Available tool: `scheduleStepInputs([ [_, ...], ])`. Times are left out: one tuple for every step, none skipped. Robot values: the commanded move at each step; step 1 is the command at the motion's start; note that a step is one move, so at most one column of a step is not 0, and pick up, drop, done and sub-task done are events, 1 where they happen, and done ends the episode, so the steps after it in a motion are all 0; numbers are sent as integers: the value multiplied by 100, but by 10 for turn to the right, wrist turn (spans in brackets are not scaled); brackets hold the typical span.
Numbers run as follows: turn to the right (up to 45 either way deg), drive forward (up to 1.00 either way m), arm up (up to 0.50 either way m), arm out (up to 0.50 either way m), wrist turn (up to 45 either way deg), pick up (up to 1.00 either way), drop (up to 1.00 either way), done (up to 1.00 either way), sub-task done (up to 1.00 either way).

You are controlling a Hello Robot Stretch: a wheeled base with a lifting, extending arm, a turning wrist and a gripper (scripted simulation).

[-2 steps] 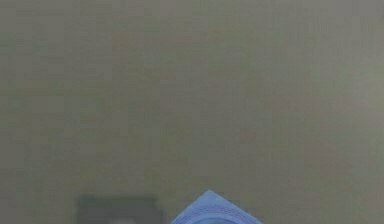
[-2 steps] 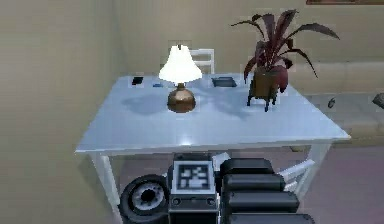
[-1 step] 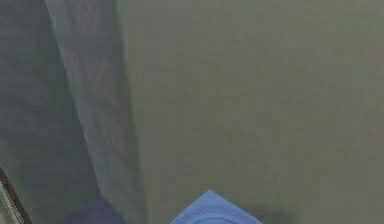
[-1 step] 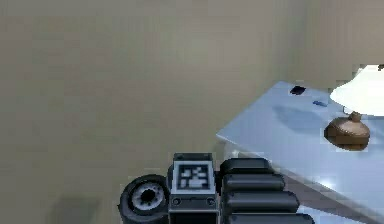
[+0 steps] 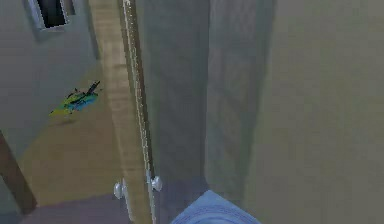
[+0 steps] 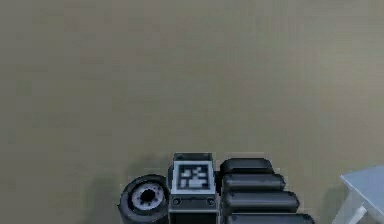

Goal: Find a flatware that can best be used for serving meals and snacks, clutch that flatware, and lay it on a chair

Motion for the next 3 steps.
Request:
scheduleStepInputs([
  [450, 0, 0, 0, 0, 0, 0, 0, 0],
  [240, 0, 0, 0, 0, 0, 0, 0, 0],
  [-450, 0, 0, 0, 0, 0, 0, 0, 0],
])
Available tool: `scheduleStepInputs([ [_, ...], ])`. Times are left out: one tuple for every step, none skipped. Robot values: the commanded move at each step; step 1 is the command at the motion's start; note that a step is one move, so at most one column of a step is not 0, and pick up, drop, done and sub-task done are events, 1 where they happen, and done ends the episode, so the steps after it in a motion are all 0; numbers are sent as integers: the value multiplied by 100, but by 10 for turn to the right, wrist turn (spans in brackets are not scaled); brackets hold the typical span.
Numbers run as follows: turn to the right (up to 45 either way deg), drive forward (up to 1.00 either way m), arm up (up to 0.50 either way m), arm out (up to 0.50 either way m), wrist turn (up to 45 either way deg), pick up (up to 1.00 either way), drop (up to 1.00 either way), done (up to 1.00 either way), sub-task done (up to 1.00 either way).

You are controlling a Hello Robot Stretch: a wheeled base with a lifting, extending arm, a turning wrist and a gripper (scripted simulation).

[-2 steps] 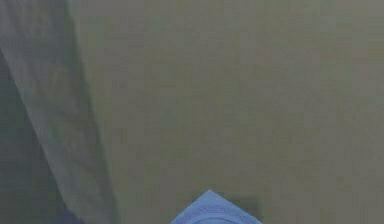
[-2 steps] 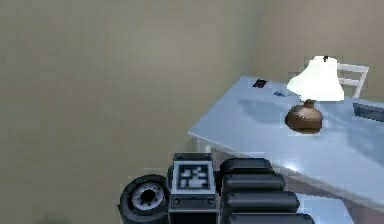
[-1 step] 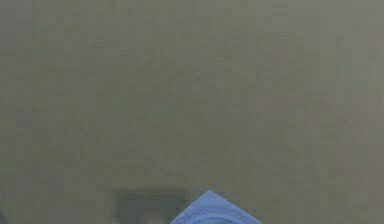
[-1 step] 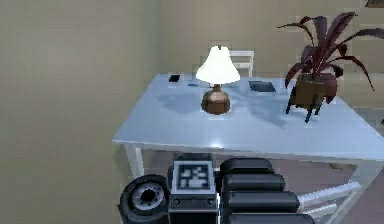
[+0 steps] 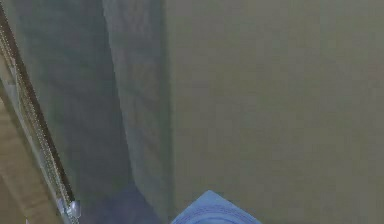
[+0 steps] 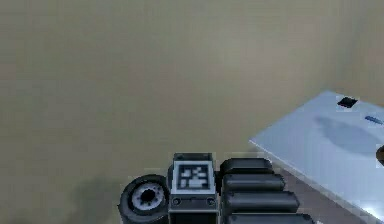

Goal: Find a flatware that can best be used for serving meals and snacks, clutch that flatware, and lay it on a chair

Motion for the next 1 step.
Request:
scheduleStepInputs([
  [-210, 0, 0, 0, 0, 0, 0, 0, 0],
])
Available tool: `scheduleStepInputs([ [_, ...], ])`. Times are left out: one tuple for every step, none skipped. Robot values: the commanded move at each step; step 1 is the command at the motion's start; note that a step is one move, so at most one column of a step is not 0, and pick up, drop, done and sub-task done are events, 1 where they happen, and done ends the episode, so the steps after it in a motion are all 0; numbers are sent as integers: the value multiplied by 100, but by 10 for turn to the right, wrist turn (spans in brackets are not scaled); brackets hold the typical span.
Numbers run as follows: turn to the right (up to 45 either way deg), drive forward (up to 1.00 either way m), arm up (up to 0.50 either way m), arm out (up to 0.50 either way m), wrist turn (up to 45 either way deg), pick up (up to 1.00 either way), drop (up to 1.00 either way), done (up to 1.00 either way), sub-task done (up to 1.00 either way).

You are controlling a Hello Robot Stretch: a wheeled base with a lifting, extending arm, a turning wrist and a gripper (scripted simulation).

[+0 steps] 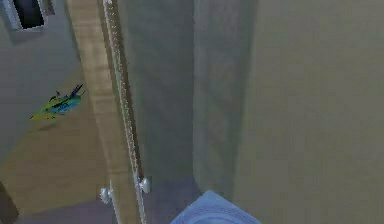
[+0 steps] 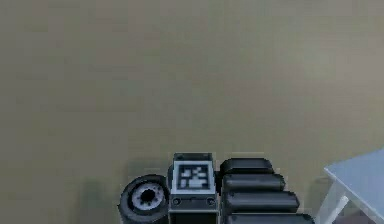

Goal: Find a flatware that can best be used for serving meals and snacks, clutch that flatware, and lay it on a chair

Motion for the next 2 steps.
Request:
scheduleStepInputs([
  [450, 0, 0, 0, 0, 0, 0, 0, 0],
  [210, 0, 0, 0, 0, 0, 0, 0, 0],
])
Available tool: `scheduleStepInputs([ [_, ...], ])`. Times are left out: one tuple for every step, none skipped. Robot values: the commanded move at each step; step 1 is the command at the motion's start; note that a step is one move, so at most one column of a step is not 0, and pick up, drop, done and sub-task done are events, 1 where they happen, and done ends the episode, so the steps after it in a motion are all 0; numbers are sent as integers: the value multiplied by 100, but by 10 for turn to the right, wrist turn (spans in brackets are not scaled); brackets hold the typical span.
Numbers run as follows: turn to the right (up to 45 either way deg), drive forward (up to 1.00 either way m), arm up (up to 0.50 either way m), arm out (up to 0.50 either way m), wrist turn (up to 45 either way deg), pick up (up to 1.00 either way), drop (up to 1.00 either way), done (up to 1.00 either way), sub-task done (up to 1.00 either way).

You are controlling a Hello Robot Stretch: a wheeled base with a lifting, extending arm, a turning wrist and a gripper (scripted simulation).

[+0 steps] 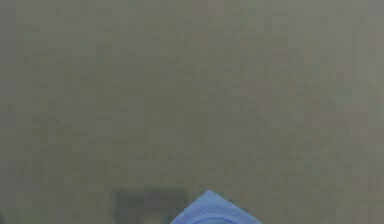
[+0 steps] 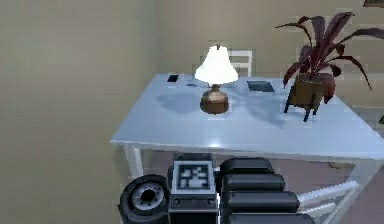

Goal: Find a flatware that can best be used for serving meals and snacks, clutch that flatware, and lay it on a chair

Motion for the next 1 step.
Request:
scheduleStepInputs([
  [-450, 0, 0, 0, 0, 0, 0, 0, 0],
])
